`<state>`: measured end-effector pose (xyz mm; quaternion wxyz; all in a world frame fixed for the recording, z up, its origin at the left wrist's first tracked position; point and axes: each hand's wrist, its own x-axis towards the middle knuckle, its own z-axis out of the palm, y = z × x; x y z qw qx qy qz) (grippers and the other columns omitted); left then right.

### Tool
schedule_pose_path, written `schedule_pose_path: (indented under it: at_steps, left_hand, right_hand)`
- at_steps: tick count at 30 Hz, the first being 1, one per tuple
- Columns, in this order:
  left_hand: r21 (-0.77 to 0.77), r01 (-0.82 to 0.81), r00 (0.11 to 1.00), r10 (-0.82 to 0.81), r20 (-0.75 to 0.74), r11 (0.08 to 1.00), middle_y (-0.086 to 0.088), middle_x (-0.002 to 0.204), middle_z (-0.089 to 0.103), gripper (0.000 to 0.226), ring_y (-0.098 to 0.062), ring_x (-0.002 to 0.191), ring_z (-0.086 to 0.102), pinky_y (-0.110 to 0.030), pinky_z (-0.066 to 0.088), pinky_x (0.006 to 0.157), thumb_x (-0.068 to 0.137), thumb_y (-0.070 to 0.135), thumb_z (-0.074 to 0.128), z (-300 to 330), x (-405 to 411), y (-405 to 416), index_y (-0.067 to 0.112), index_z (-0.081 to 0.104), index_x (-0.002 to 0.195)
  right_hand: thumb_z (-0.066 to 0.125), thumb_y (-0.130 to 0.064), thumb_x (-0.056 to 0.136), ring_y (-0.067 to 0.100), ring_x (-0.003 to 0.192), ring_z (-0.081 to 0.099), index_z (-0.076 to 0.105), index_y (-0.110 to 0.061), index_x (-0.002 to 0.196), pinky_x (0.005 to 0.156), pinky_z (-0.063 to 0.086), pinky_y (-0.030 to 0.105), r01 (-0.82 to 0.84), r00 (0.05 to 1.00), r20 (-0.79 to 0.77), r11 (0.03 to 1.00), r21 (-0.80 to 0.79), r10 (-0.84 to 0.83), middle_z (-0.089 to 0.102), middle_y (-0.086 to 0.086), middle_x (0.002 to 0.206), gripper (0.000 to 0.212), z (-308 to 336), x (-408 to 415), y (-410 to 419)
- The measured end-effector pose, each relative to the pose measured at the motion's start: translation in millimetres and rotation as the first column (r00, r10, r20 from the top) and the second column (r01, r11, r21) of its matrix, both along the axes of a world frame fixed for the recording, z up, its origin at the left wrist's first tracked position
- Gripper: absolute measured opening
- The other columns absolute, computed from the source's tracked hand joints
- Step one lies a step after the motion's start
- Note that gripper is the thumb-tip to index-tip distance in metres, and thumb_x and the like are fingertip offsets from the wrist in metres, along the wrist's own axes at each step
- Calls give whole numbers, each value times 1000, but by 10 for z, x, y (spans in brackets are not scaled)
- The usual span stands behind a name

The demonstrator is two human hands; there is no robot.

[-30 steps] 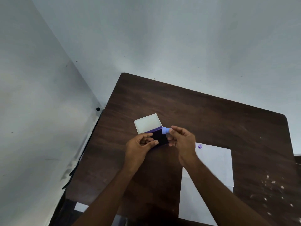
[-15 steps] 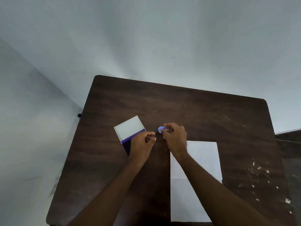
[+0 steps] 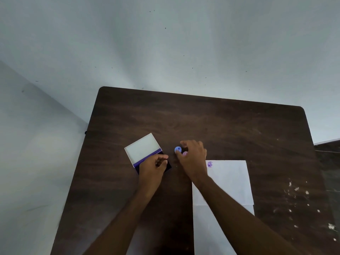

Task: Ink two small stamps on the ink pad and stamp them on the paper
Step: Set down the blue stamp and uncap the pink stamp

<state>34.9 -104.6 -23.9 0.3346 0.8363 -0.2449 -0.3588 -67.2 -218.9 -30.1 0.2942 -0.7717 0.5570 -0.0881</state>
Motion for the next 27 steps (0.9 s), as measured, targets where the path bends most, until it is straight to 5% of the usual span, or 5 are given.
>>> schedule_pose_path:
  at_steps: [5,15,19,23,27]
  left_hand:
    - [11,-14,1000,14,14,1000,6,111,70,20,14,74,49,-1,33,63,92,20,65,-6,-34,-37,21,71,112]
    - [-4,-5,1000,5,4,1000,5,111,71,22,12,75,52,-1,36,60,92,20,65,63,-82,-25,19,70,114]
    - [-103,-68,998,65,-25,992,12,112,68,23,14,82,54,-2,40,60,94,28,61,143,-109,-13,22,69,116]
    - [-157,-60,995,47,-86,986,13,107,64,34,9,80,55,5,40,63,94,32,61,191,-170,-55,17,66,124]
    - [-170,-137,960,88,-265,976,-2,112,72,32,-9,93,66,-13,51,79,92,35,64,212,-199,-39,18,67,119]
  right_hand:
    - [69,-40,80,16,107,50,61,-20,113,90,40,28,6,1000,-5,1000,10,-5,61,1,121,40,91,-118,33]
    - [61,-26,90,19,104,55,64,-9,110,89,41,26,10,997,-79,994,106,-2,64,8,116,27,173,-135,65]
    - [69,-35,83,12,85,62,70,-13,100,78,49,23,165,976,112,968,189,-188,71,3,97,28,273,-202,133]
    - [78,-32,75,17,75,70,74,-13,94,71,59,29,199,859,331,851,487,-390,75,2,86,27,387,-233,213]
    - [79,-25,72,24,77,73,74,-10,92,68,59,26,93,726,436,703,705,-533,77,7,84,25,477,-207,293]
